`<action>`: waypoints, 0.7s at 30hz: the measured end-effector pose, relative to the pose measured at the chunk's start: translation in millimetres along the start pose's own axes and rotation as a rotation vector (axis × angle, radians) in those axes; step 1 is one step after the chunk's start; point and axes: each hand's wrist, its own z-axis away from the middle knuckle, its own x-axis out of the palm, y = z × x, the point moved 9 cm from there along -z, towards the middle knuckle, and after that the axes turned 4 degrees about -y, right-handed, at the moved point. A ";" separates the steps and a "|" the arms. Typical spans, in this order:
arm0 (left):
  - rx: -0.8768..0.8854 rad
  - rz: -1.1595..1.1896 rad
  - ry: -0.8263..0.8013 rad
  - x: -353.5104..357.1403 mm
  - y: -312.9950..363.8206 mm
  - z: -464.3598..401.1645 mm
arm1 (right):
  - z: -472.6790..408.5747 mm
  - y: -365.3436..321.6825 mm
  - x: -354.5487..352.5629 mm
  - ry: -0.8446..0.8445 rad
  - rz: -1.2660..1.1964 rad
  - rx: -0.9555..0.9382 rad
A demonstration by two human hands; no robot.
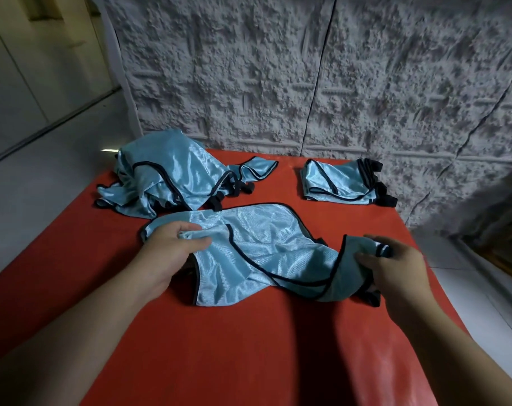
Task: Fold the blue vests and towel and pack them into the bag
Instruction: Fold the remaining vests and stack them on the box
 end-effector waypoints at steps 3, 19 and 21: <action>0.043 0.106 -0.019 4.6 12.5 6.9 | -0.6 -1.6 -7.1 0.046 0.012 -0.038; 0.221 0.093 0.023 5.1 70.1 62.7 | 24.6 -28.9 -11.7 -0.048 -0.153 -0.031; 0.273 0.050 0.055 -5.5 94.2 87.1 | 37.2 -48.1 -25.8 -0.019 -0.171 -0.083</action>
